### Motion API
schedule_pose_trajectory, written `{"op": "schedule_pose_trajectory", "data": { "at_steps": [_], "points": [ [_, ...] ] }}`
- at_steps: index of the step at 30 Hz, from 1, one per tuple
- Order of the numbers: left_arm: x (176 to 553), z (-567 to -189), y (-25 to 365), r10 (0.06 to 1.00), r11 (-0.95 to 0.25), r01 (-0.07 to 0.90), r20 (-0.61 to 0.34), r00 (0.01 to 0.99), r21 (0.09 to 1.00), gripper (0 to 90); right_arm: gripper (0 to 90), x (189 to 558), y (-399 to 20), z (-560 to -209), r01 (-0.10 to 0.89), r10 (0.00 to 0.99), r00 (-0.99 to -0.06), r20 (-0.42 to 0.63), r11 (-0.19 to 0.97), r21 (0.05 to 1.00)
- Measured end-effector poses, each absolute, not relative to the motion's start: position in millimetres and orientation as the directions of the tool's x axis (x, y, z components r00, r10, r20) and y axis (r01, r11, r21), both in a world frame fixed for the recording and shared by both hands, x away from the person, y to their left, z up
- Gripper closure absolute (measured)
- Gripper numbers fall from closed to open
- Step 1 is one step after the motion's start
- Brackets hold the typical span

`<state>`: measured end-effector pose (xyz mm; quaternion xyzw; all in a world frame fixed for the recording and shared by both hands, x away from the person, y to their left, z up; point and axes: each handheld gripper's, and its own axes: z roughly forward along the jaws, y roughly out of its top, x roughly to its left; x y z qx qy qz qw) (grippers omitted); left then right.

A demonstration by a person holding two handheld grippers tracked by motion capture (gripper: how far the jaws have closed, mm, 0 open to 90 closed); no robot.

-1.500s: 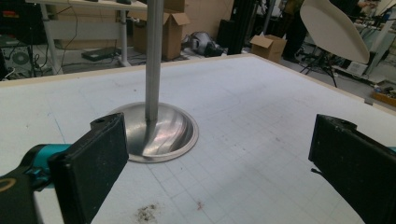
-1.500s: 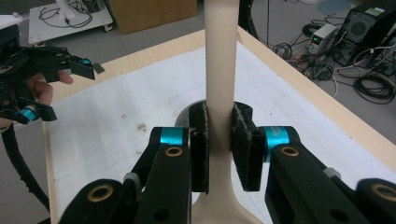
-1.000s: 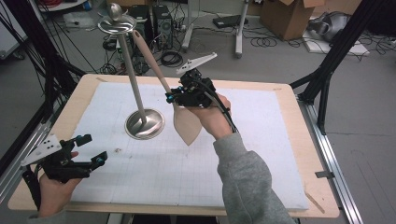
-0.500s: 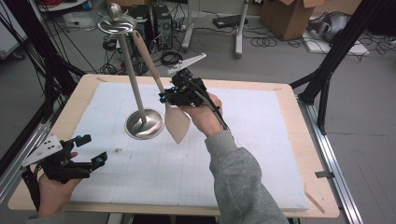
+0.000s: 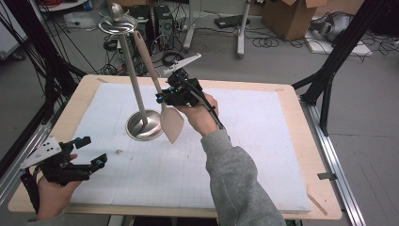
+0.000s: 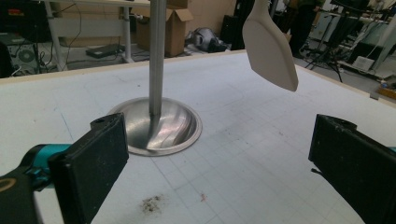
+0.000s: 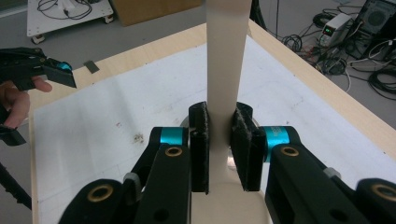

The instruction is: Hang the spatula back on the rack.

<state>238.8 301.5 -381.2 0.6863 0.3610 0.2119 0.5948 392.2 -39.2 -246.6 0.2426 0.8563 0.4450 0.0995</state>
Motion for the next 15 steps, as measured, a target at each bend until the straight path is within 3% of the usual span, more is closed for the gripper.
{"op": "schedule_pose_trajectory", "data": {
  "at_steps": [15],
  "points": [
    [238.3, -380.9, 302.0, 0.745, -0.033, 0.246, -0.140, 0.653, 0.969, 5.2, 78.4, 395.4, -34.5, -249.8, 0.317, 0.505, -0.862, 0.037, 0.482, 0.817]
  ]
}}
